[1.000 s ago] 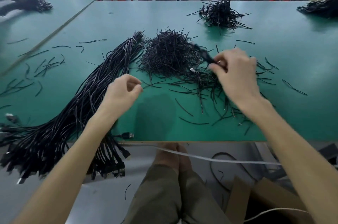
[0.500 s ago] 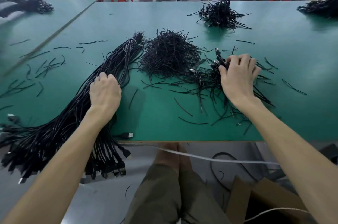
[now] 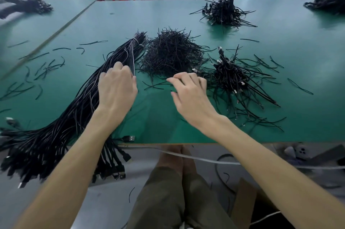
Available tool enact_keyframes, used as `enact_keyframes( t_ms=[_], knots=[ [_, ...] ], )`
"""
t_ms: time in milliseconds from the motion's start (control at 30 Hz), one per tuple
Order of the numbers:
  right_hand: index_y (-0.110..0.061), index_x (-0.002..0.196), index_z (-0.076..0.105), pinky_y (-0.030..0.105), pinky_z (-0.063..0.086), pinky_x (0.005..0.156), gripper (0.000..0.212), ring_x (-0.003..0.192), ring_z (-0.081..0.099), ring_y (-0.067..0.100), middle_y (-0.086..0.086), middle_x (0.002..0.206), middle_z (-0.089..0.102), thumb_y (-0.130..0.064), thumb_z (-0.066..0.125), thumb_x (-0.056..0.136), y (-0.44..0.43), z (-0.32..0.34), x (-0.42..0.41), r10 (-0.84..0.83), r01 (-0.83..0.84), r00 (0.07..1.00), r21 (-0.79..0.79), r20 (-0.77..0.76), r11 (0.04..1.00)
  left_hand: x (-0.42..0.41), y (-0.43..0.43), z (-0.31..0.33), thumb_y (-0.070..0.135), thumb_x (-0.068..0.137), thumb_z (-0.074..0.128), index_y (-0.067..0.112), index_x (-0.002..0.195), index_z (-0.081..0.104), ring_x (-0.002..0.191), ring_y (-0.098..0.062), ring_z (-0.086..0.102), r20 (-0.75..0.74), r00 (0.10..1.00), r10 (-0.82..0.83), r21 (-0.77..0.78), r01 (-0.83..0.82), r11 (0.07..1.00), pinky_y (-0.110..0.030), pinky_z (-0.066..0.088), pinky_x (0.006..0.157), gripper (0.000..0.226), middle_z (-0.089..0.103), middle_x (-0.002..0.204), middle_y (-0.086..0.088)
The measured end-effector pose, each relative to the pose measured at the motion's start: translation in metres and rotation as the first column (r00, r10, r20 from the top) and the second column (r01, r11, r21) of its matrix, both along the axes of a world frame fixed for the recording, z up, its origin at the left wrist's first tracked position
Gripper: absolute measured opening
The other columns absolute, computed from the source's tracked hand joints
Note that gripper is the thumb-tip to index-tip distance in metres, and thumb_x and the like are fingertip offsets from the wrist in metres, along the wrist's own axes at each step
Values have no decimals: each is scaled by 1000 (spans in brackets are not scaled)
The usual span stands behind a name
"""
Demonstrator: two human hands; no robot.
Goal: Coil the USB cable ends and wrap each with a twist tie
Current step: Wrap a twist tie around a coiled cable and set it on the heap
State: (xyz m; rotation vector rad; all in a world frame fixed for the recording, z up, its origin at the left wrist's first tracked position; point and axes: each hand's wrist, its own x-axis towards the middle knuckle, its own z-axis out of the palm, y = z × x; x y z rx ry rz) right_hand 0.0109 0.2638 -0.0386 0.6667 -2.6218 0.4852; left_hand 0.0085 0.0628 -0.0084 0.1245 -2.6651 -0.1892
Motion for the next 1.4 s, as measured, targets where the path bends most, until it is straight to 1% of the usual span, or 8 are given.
enact_keyframes(
  t_ms=[233, 433, 533, 767, 900, 1133, 1233, 1400],
  knots=[
    [-14, 156, 33, 37, 35, 100, 89, 129, 41, 29, 12, 153, 35, 9, 65, 75, -26, 3, 14, 121, -121, 993, -87, -3, 989, 28, 34, 9, 4, 97, 52, 15, 91, 59, 42, -12, 57, 152, 824, -545, 572, 376, 729, -25, 46, 44, 14, 66, 58, 5],
    [-13, 124, 61, 33, 36, 92, 37, 108, 53, 26, 3, 115, 64, 1, 61, 90, -5, 2, 5, 122, -115, 992, 148, -41, 982, 21, 24, 3, 18, 103, 60, 12, 96, 69, 43, -12, 44, 201, 764, -613, 754, 279, 595, -19, 35, 43, 13, 58, 58, 3],
    [-11, 112, 69, 37, 44, 89, 21, 97, 57, 25, 3, 97, 70, -4, 56, 97, 16, 9, -3, 82, -83, 996, 22, 26, 996, 23, 22, 2, 22, 103, 59, 8, 103, 64, 45, -10, 38, 228, 730, -644, 832, 197, 518, -19, 31, 41, 15, 55, 63, 4],
    [-13, 99, 74, 34, 53, 84, 31, 68, 60, 6, 0, 81, 70, -4, 45, 103, 64, 36, -27, -253, 254, 965, -462, 64, 850, 32, -17, 4, 31, 108, 49, 12, 84, 65, 46, -14, 32, 303, 594, -745, 862, 163, 481, -21, 30, 44, 34, 44, 60, 3],
    [-18, 113, 72, 40, 35, 97, 20, 101, 44, 20, 5, 105, 69, -23, 55, 103, 70, 26, -23, -332, 356, 928, -143, 166, 923, 24, -13, 1, 28, 108, 49, 14, 83, 67, 46, -15, 31, 217, 731, -647, 808, 237, 539, -20, 30, 42, 34, 44, 56, 1],
    [-14, 153, 33, 41, 26, 103, 87, 123, 42, 27, 3, 135, 49, -37, 79, 82, 33, 32, 15, -161, 169, 981, 69, -109, 983, 19, 19, -4, 33, 103, 57, 31, 79, 71, 45, -7, 46, 303, 784, -542, 484, 363, 796, -15, 37, 48, 28, 62, 58, 5],
    [-19, 144, 42, 40, 36, 100, 57, 114, 54, 25, 1, 126, 58, -31, 67, 93, 18, 35, 26, 30, -44, 998, 246, 59, 968, 23, 28, -3, 32, 102, 59, 30, 76, 69, 44, -6, 46, 269, 761, -591, 503, 413, 760, -19, 38, 48, 29, 63, 56, 7],
    [-13, 108, 64, 47, 52, 75, 14, 81, 65, 29, -7, 81, 65, -11, 53, 100, 20, 19, 34, 114, -102, 934, -51, 339, 993, 28, 20, 1, 31, 99, 67, 17, 90, 73, 46, -11, 50, 174, 724, -668, 676, 406, 615, -22, 42, 47, 17, 69, 60, 2]
  ],
)
